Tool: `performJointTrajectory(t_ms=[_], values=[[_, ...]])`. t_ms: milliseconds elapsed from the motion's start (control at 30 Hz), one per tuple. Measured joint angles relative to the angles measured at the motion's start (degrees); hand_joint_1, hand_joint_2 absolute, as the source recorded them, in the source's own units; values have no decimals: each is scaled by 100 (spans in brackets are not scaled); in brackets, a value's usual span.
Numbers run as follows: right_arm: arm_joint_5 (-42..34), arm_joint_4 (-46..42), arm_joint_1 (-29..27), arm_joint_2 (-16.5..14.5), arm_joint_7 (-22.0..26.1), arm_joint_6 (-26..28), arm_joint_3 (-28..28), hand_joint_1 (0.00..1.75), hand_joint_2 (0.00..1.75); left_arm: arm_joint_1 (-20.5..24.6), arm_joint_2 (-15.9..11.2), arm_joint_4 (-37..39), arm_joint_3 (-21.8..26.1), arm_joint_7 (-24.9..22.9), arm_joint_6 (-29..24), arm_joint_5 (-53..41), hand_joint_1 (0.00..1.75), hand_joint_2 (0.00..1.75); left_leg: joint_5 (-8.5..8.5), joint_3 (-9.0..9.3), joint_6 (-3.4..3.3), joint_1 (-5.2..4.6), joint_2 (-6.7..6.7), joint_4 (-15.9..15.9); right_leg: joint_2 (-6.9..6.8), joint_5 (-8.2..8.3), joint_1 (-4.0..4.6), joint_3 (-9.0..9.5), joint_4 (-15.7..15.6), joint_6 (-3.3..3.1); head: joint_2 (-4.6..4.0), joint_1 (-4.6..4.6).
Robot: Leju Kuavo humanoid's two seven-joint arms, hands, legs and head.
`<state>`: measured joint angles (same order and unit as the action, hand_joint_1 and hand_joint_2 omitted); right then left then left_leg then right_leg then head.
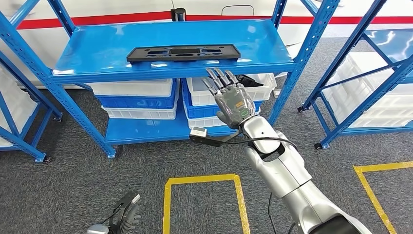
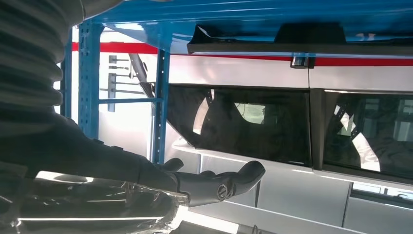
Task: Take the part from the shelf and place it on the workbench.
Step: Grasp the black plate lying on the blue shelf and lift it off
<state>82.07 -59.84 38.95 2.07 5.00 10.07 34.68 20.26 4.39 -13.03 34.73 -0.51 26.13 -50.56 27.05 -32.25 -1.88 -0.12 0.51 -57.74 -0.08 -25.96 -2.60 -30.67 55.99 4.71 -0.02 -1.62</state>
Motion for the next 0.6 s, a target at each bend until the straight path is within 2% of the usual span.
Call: performJointTrajectory(t_ms=[67, 100, 133, 200, 233, 267, 300, 333, 367, 400, 433, 467, 533, 600], values=[[7, 53, 39, -21, -7, -7, 30, 0, 175, 13, 2, 0, 0, -3, 1, 0, 0, 0, -14, 27, -70, 20, 1, 39, -1, 5, -11, -43, 79, 35, 0, 8], [8, 76, 60, -26, -11, -9, 41, 0, 175, 21, 5, 0, 0, -5, 1, 0, 0, 0, -26, 47, -98, 34, 2, 53, 0, -49, -12, -125, 205, 19, 0, 15], [9, 97, 80, -27, -14, -10, 50, 0, 175, 28, 8, 0, 0, -9, -3, 0, 0, 0, -37, 64, -117, 47, 2, 62, 0, -153, -8, -272, 439, -21, 0, 31], [10, 150, 99, -31, -15, -10, 69, 0, 175, 36, 13, 1, 0, -27, -13, -1, 0, 0, -37, 62, -138, 45, 1, 64, 4, -419, 17, -726, 1219, -98, 0, 51], [11, 182, 96, -31, -15, -9, 81, 0, 175, 36, 16, 3, -1, -42, -19, -4, 0, 0, -31, 62, -144, 36, 5, 63, 5, -507, 38, -957, 1578, -109, 0, 59], [13, 214, 90, -29, -15, -9, 93, 0, 175, 35, 22, 8, -1, -56, -22, -8, 0, 0, -20, 70, -146, 26, 15, 62, 6, -518, 61, -1112, 1767, -103, 0, 62], [13, 241, 86, -26, -16, -8, 102, 0, 175, 35, 28, 14, -2, -68, -26, -13, 0, 0, -4, 87, -142, 18, 27, 60, 6, -436, 84, -1156, 1728, -86, 0, 66], [14, 261, 87, -27, -16, -7, 108, 0, 175, 35, 33, 19, -2, -78, -32, -19, 0, 0, 19, 116, -131, 13, 40, 59, 6, -257, 98, -1085, 1451, -64, 0, 66], [15, 276, 90, -28, -17, -6, 110, 0, 175, 35, 35, 22, -3, -86, -35, -23, 0, 0, 52, 150, -111, 12, 49, 58, 5, -28, 108, -935, 1022, -52, 0, 67], [15, 288, 95, -32, -17, -5, 111, 0, 175, 37, 36, 25, -3, -93, -39, -26, 0, 0, 84, 183, -85, 6, 52, 55, 3, 124, 130, -796, 626, -74, 0, 65], [15, 298, 102, -39, -17, -5, 115, 0, 175, 41, 37, 26, -4, -98, -40, -30, 0, 0, 117, 197, -53, -1, 54, 54, 2, 208, 155, -673, 332, -135, 0, 63], [16, 307, 105, -45, -17, -5, 119, 0, 175, 43, 37, 27, -4, -104, -40, -35, 0, 0, 145, 201, -17, -9, 51, 53, 4, 238, 179, -612, 186, -218, 0, 56], [18, 325, 109, -55, -19, -6, 128, 0, 175, 45, 37, 30, -4, -114, -39, -43, 0, 0, 166, 207, 46, -12, 47, 27, 11, 210, 193, -555, 164, -377, 0, 45], [18, 335, 122, -71, -22, -5, 132, 0, 175, 50, 35, 31, -7, -120, -39, -44, 0, 0, 177, 128, 102, 7, 24, -183, 18, 208, 156, -466, 138, -465, 0, 35]])
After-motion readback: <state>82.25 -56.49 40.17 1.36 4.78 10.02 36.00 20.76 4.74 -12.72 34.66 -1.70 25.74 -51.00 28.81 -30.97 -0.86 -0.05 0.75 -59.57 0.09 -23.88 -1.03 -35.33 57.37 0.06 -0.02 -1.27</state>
